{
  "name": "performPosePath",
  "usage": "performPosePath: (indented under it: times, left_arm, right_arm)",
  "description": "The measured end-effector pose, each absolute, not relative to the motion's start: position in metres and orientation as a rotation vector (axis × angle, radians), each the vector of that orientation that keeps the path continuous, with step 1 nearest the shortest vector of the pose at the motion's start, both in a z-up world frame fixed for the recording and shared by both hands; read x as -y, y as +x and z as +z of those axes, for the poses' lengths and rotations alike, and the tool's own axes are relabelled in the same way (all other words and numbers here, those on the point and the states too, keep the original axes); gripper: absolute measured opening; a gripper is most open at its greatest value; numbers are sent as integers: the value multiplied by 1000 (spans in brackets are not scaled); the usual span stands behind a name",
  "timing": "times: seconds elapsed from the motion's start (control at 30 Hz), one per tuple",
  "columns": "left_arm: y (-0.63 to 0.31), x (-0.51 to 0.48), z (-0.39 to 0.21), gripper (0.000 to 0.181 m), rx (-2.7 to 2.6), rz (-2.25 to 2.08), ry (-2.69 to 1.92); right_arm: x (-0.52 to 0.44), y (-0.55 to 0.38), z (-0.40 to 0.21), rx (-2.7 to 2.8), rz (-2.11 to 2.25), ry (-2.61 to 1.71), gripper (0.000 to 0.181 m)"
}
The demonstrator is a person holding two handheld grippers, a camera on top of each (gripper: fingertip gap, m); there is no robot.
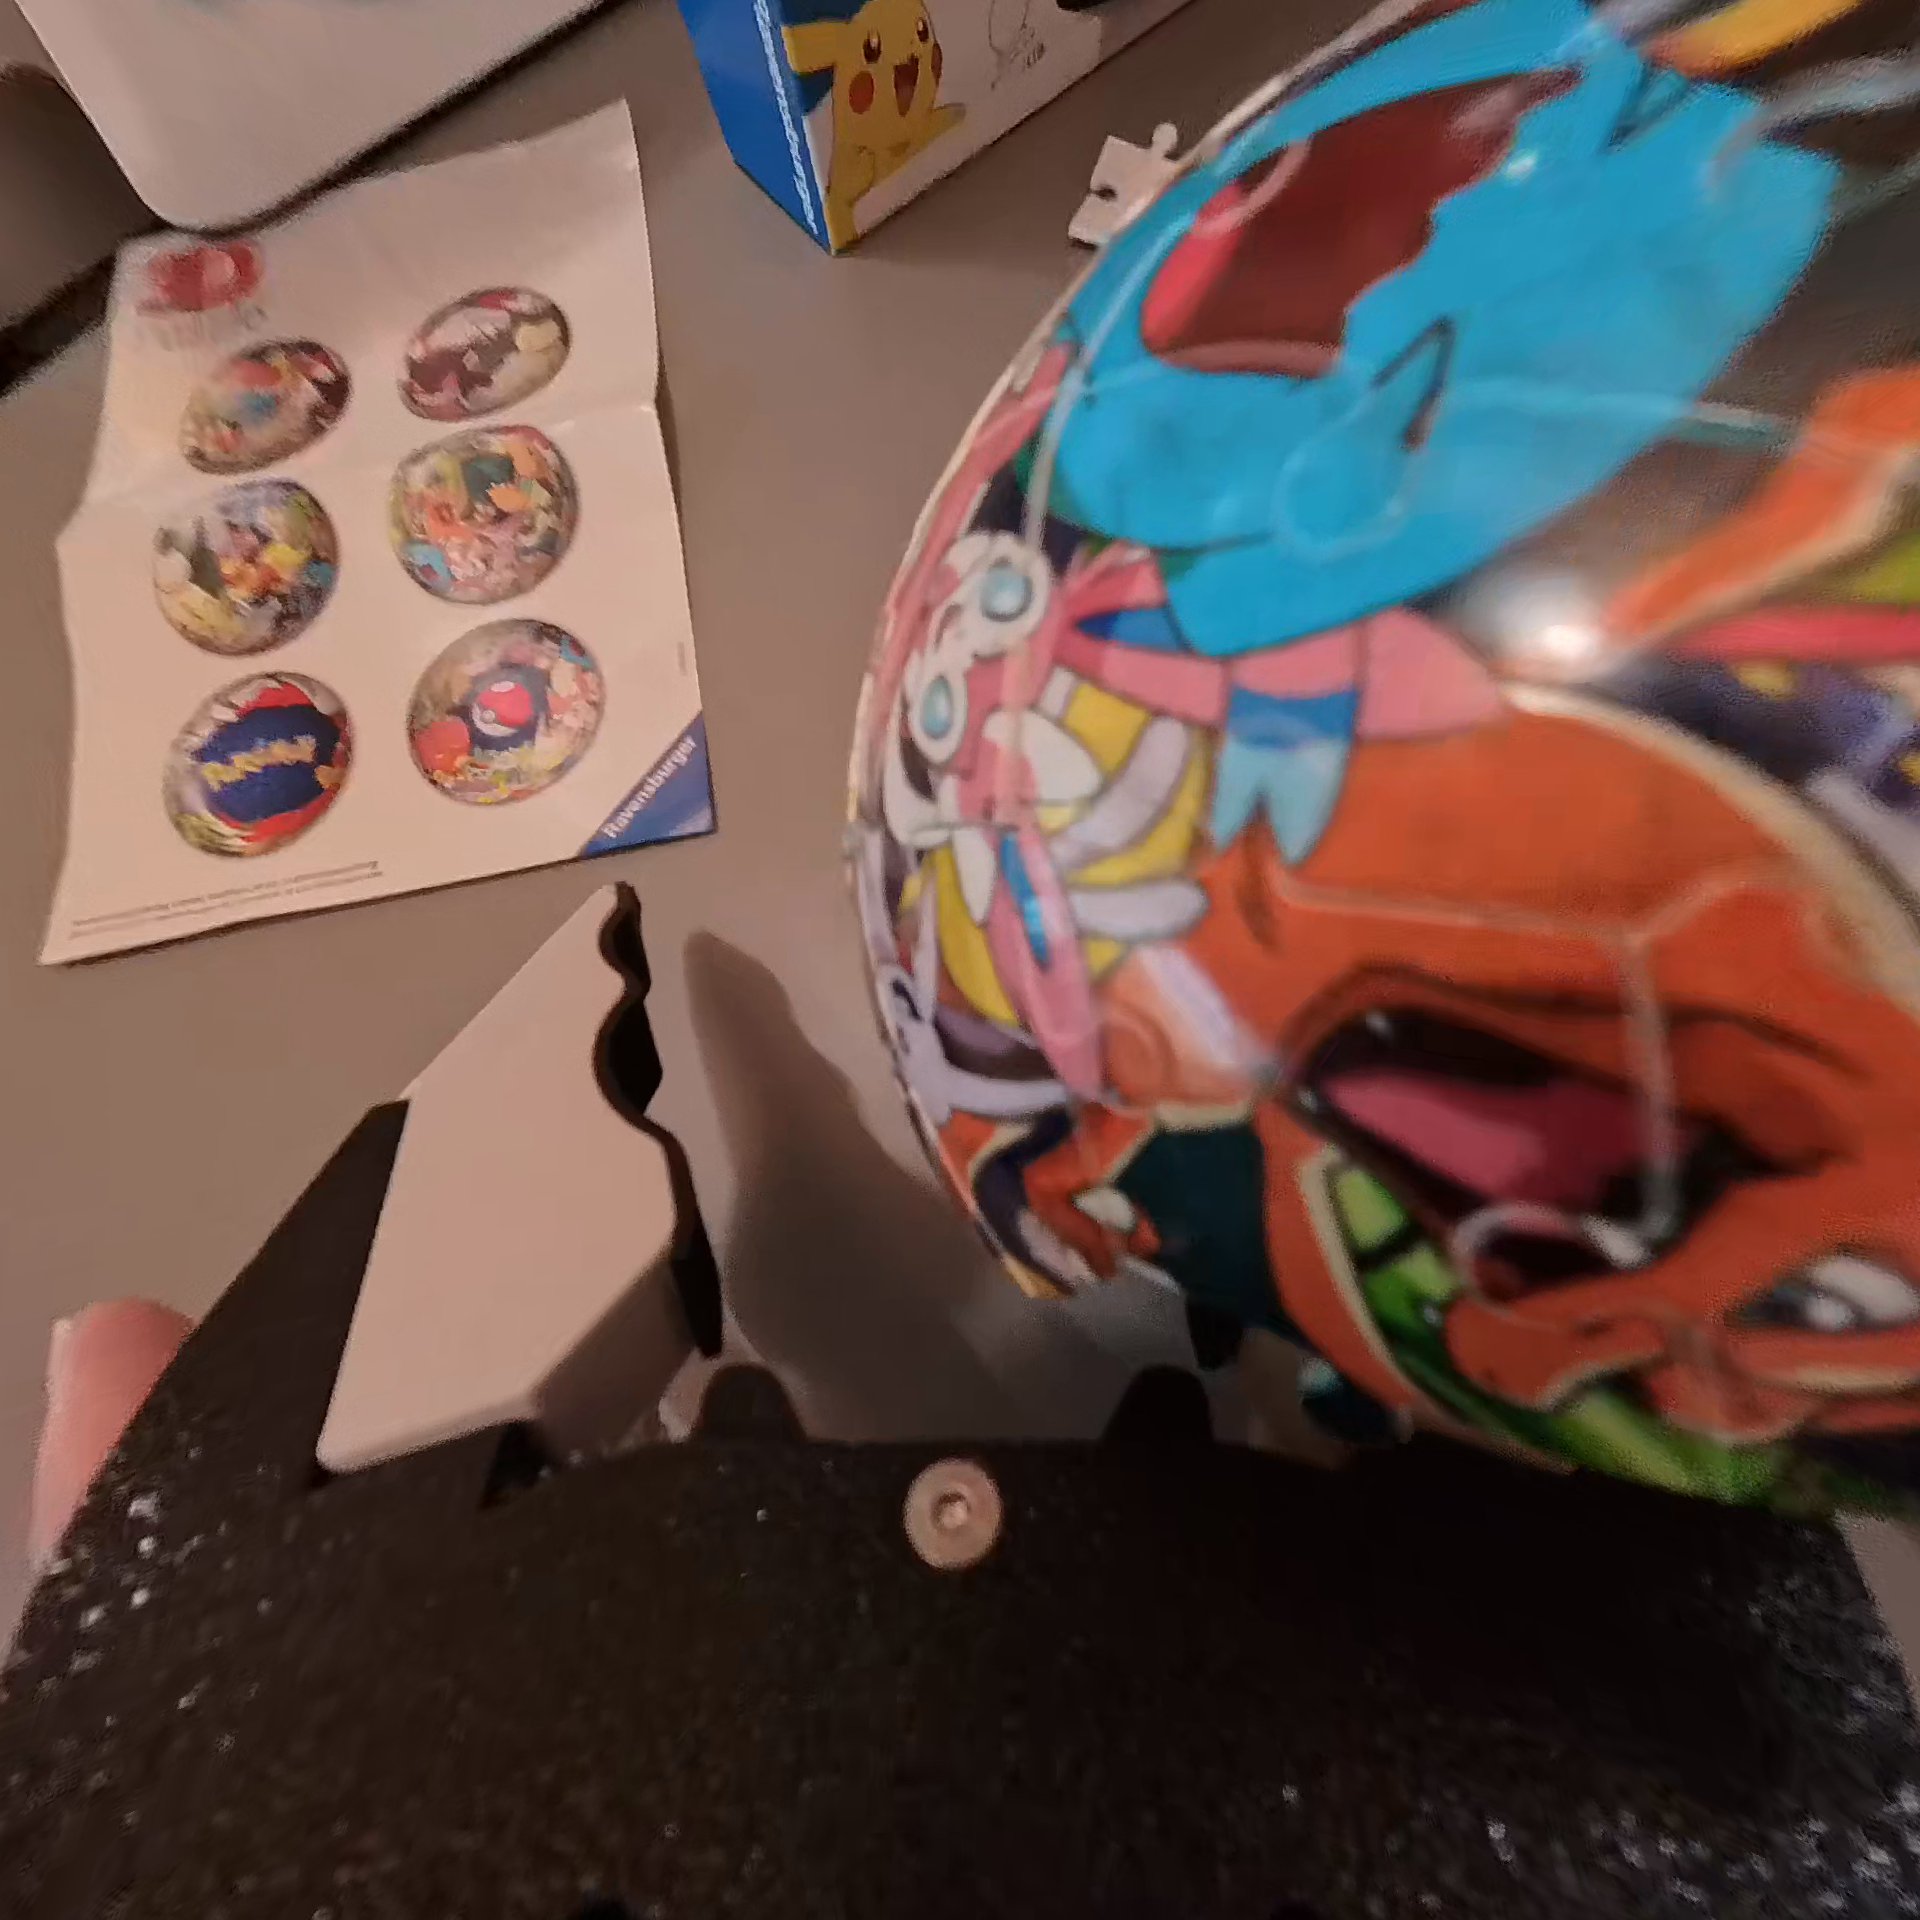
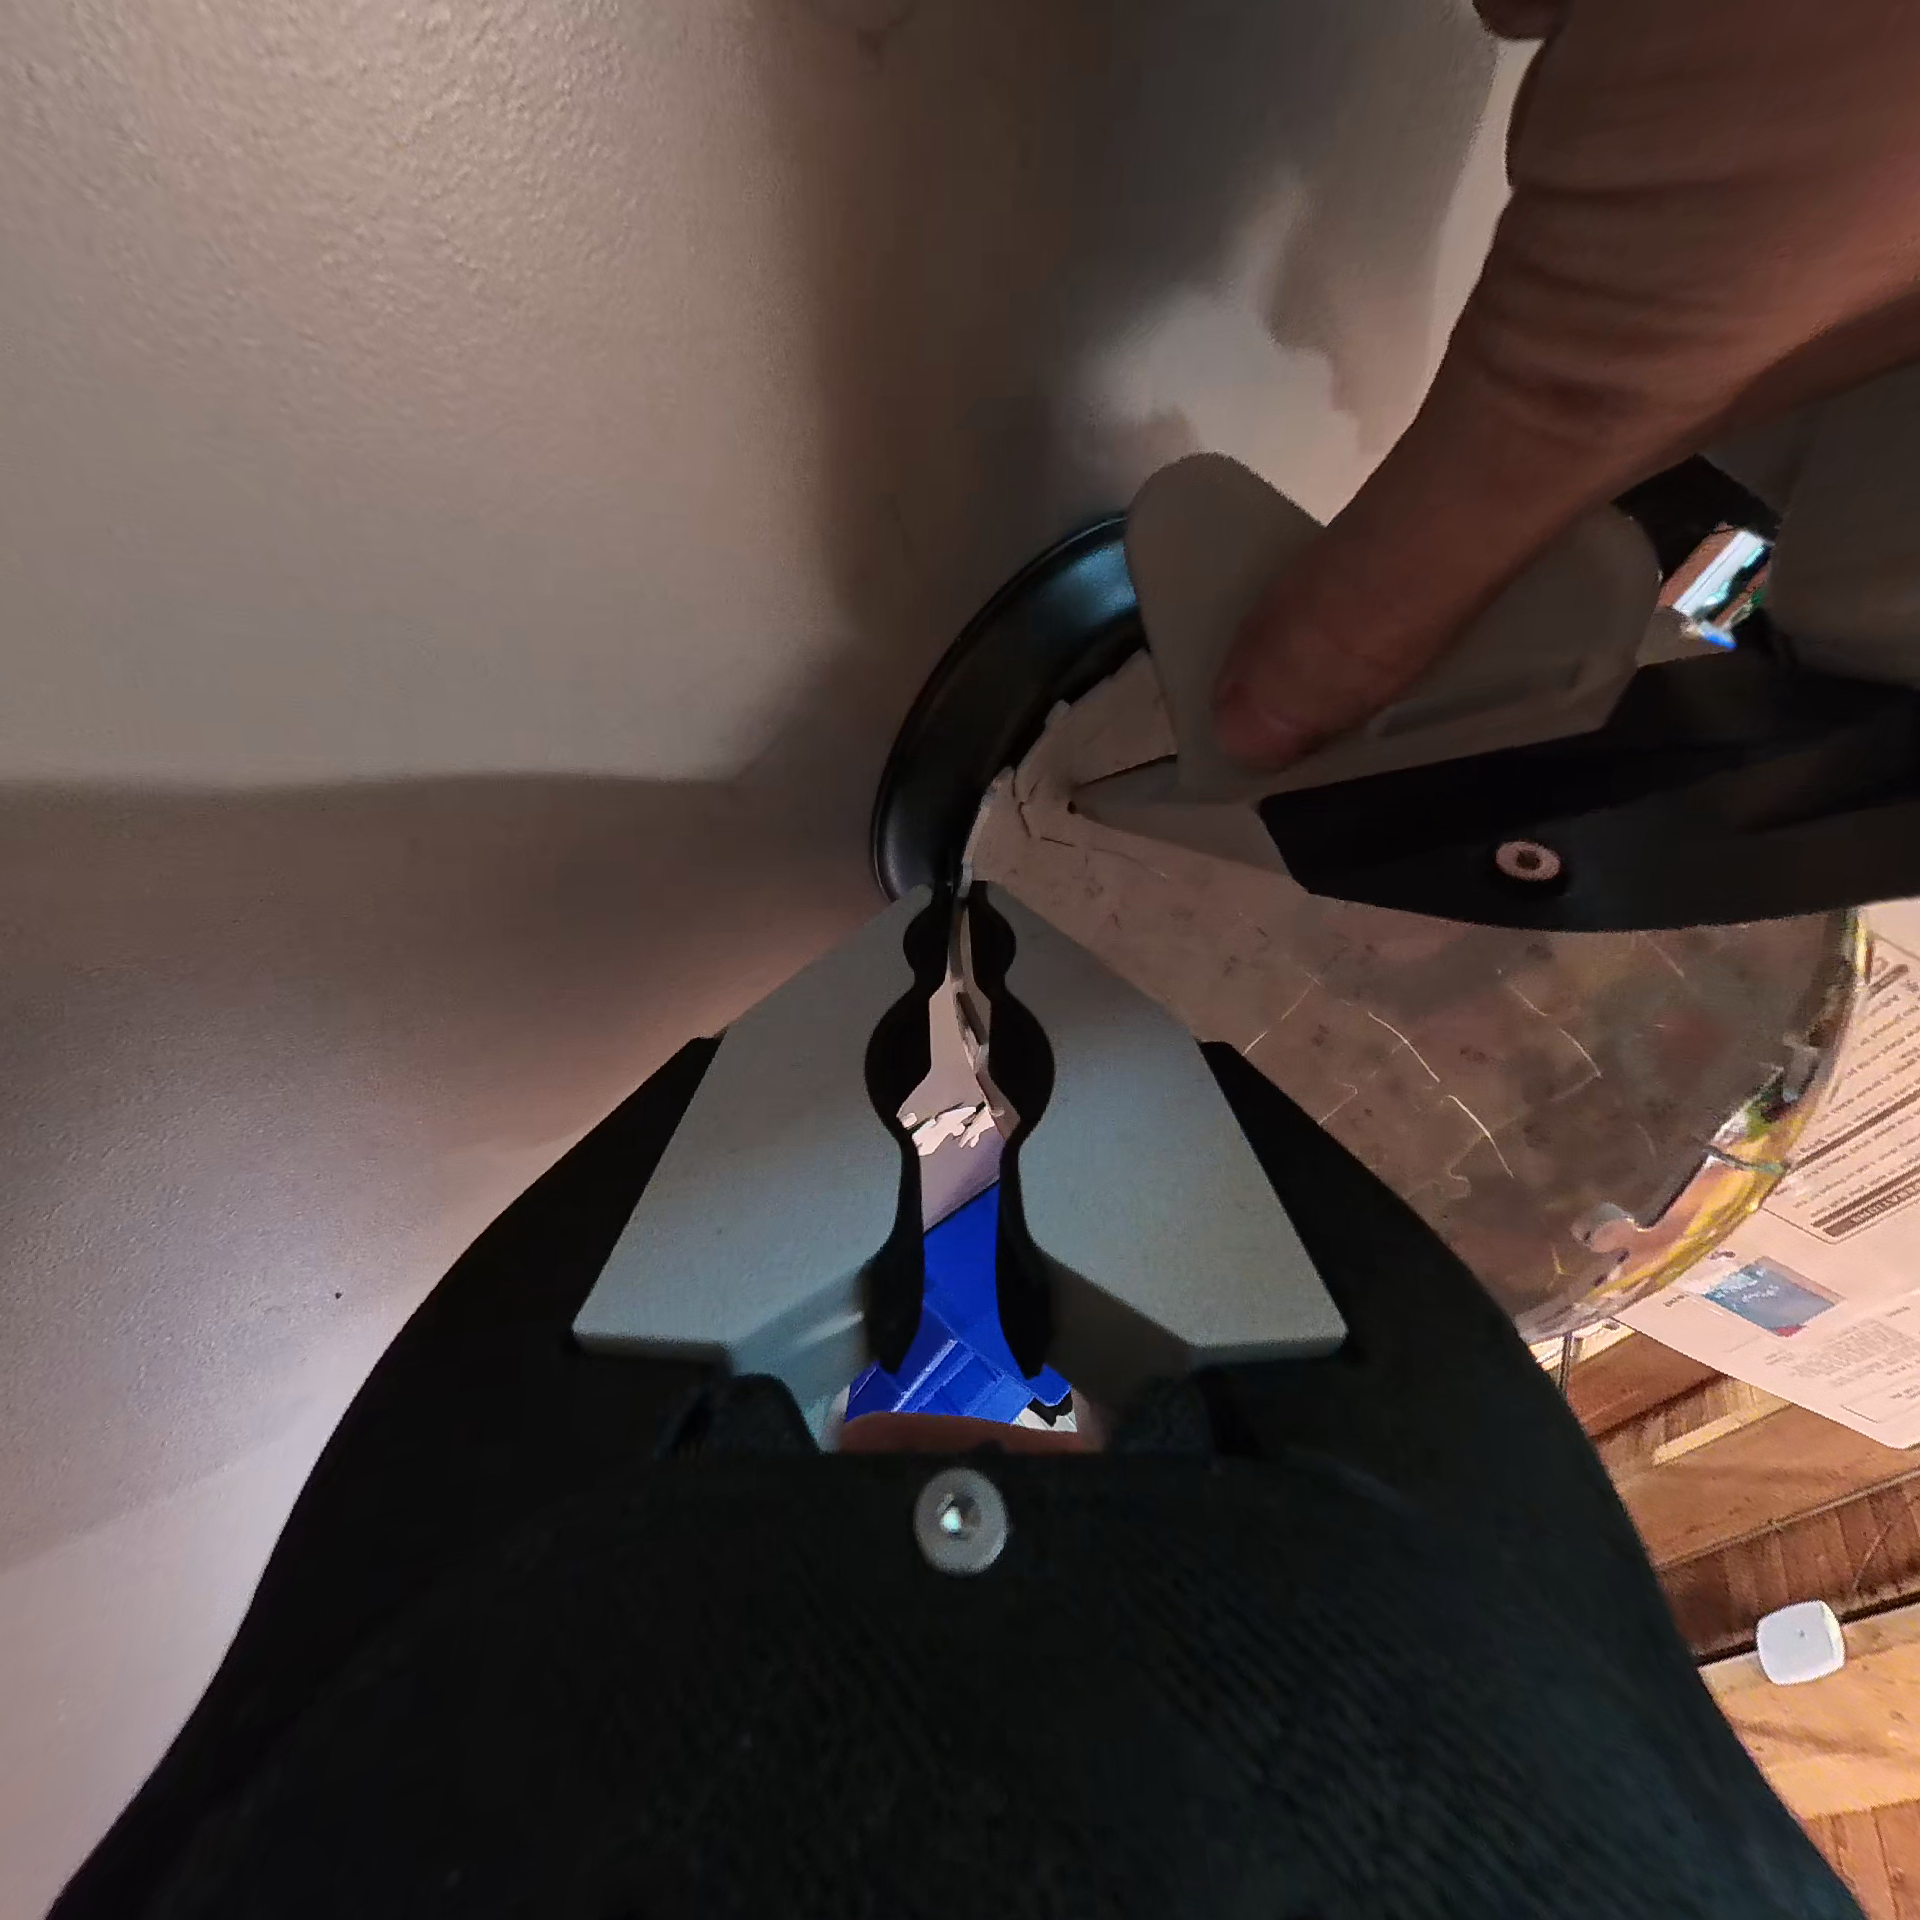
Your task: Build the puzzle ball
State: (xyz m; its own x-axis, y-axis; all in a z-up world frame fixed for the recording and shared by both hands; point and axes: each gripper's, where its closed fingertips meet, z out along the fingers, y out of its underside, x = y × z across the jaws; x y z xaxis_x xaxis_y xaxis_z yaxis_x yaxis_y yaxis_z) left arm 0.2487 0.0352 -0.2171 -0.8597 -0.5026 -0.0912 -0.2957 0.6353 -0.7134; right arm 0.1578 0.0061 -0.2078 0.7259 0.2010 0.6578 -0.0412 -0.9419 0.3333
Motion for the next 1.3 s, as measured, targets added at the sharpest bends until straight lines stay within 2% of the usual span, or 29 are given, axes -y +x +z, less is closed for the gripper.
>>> performPosePath:
  times: [0.1, 0.3, 0.5, 0.7, 0.97, 1.3]
  left_arm:
    - [243, -32, -220, 104, -2658, -1032, -638]
    - [239, -29, -221, 96, -2712, -1043, -587]
    - [243, -27, -220, 101, -2747, -992, -510]
    - [250, -35, -218, 119, -2626, -1029, -600]
    - [246, -59, -197, 116, -2483, -1178, -776]
    - [245, -47, -214, 115, -2427, -1043, -783]
  right_arm:
    - [-5, 157, -209, -118, 1042, 2612, 1]
    - [0, 156, -212, -97, 1049, 2629, 1]
    - [7, 155, -217, -101, 1051, 2617, 1]
    - [11, 157, -217, -74, 1047, 2610, 1]
    - [12, 157, -217, -63, 1034, 2618, 1]
    - [13, 156, -217, -60, 1033, 2626, 2]
